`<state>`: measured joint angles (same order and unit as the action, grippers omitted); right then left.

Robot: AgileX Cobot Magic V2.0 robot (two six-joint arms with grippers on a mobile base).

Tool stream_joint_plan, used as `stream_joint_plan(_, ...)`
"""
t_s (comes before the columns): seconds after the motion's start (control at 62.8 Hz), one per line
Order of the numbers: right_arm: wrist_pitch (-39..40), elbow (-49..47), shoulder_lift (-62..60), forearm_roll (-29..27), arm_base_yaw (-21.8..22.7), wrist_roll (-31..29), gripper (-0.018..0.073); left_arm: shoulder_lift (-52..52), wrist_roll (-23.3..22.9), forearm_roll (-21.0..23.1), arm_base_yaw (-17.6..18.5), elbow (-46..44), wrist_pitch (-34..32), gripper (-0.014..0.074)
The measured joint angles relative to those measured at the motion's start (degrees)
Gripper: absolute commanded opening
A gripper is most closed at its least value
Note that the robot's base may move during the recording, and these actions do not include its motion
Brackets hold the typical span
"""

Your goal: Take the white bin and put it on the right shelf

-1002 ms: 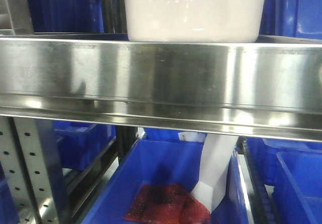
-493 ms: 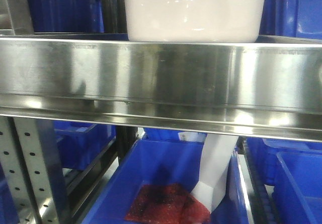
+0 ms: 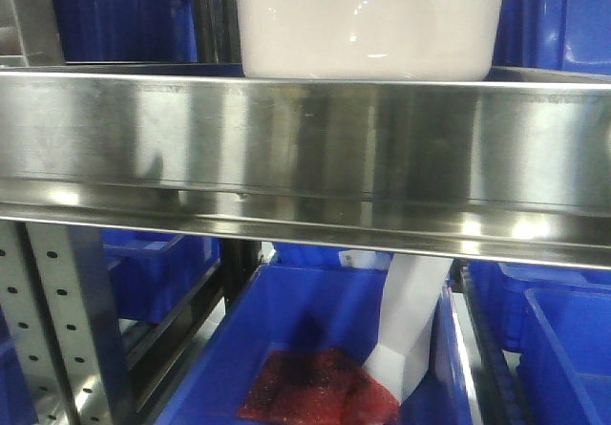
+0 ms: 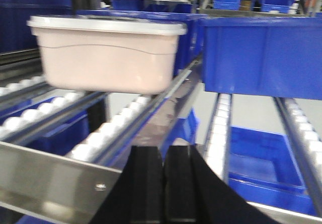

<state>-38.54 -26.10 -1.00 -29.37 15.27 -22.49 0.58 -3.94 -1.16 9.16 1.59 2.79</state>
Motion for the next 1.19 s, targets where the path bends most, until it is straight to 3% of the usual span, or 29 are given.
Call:
stream_joint_plan(0.175, 11.92, 9.3, 0.0, 3.78, -4.84, 2.81, 0.0072, 0.0, 0.0, 0.0, 0.0, 0.0, 0.0, -0.0127)
stream_joint_plan(0.35, 23.22, 15.92, 0.0, 14.17, -11.72, 8.15, 0.0072, 0.0, 0.0, 0.0, 0.0, 0.0, 0.0, -0.0127)
stream_joint_plan(0.621, 40.8, 26.55, 0.0, 18.28, -12.55, 12.26, 0.0072, 0.0, 0.0, 0.0, 0.0, 0.0, 0.0, -0.0127)
stream_joint_plan(0.891, 42.02, 27.82, 0.0, 23.27, -12.55, 16.41, 0.0072, 0.0, 0.0, 0.0, 0.0, 0.0, 0.0, -0.0127)
stream_joint_plan(1.193, 40.02, 27.82, 0.0, 24.17, -12.55, 22.98, 0.0072, 0.0, 0.0, 0.0, 0.0, 0.0, 0.0, -0.0127)
